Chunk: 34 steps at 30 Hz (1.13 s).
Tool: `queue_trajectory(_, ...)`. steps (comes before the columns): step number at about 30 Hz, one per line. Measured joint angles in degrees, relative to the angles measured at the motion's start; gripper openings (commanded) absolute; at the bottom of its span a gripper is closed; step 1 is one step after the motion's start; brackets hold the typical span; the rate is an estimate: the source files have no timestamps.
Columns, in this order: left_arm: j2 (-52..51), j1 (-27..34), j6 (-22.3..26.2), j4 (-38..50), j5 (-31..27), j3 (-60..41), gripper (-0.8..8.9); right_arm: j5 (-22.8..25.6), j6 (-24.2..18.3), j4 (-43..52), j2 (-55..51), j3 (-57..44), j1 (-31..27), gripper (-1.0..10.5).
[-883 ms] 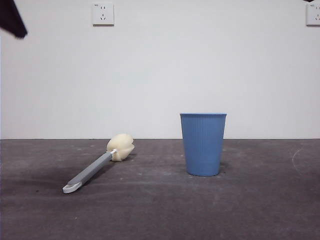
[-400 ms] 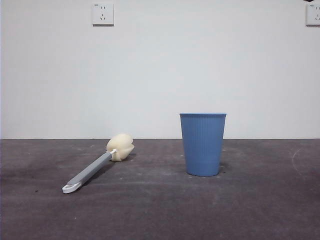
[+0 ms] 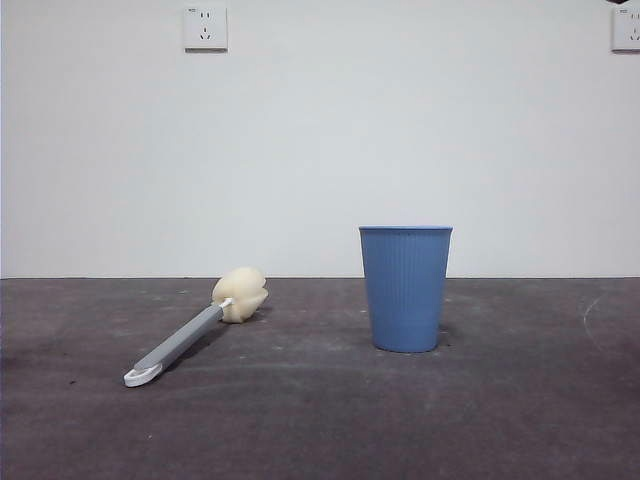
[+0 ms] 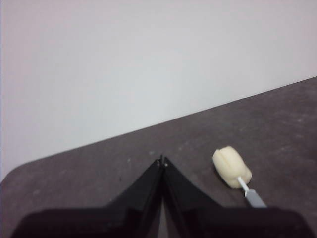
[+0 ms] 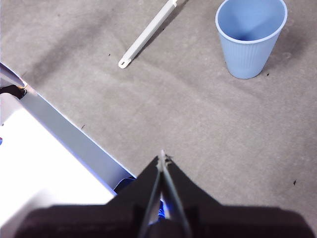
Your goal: Pick up the cup brush,pick up the cup,insert the brush into the cup,clean the cup,put the cup brush back,put the cup back to the fixed position on the table
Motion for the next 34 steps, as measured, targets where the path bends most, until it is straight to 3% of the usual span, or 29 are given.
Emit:
queue_trajectory(14, -9.99, 0.02, -4.81, -2.91, -1.73, -10.99, -0.04, -0.02, 0.02, 0.0, 0.0, 0.0, 0.0, 0.0)
queue_trajectory(21, -13.25, 0.02, -6.36, -14.62, -1.7, -10.99, -0.04, 0.0, 0.0, 0.0, -0.04, -0.02, 0.0, 0.0)
queue_trajectory(34, -13.25, 0.07, -10.75, -14.67, -1.7, -10.99, -0.04, -0.02, 0.0, -0.02, -0.04, 0.0, 0.0, 0.0)
